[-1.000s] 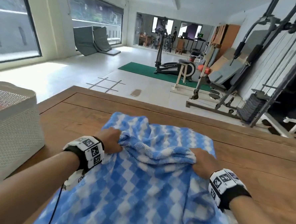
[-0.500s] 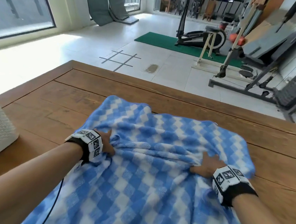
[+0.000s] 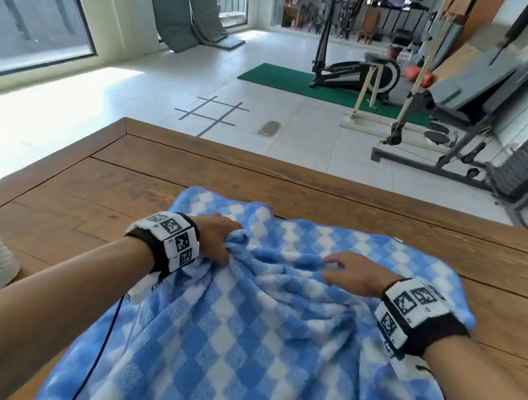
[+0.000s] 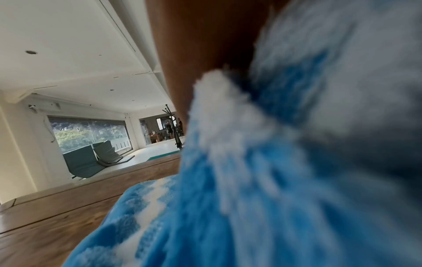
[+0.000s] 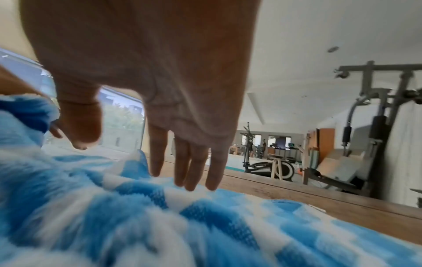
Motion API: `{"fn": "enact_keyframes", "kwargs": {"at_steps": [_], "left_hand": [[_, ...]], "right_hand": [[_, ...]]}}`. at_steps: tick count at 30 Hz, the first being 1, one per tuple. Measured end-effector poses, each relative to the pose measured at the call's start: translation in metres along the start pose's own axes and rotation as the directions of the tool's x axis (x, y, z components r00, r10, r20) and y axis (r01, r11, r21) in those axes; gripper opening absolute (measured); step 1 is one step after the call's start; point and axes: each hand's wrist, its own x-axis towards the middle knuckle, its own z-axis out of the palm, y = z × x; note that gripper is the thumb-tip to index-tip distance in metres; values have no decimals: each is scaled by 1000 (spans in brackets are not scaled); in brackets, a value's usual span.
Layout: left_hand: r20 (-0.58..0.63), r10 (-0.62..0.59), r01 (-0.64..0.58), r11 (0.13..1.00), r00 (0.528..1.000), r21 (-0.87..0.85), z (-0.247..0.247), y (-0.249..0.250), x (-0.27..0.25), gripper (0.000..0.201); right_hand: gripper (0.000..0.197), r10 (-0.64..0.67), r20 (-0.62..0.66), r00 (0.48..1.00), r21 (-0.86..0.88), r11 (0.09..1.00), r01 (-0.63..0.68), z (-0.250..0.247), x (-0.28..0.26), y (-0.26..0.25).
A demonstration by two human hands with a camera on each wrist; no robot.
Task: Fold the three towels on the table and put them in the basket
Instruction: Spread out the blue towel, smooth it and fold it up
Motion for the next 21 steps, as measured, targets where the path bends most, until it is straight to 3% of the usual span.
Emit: {"fn": "enact_keyframes", "kwargs": {"at_steps": [2,7,14,17,19,21], "left_hand": [[63,-15,13,999,998,34,-4,-5,14,93],[169,-79,50,985,982,167,3,-18,52,108],[213,-226,198,969,950,147,10,-37,75,119],[129,-138,119,981,982,151,12,-33,71,118],[14,-3,-1,975,1000,222,17,-28,64,104],[-68,90,-72,969,994,235,23,-26,58,85]], "right_hand": [[48,-7,-105,994,56,998,13,-9,20,-8],[51,21,37,999,-91,996,-18,10,78,-24],[72,234,9,972,-188,955,-228,7,114,-17],[69,205,-44,978,-246,946,-209,5,112,-24],[62,87,-115,990,-304,945,-119,6,103,-36],[57,-4,-87,996,-302,953,-22,8,99,-42]]}}
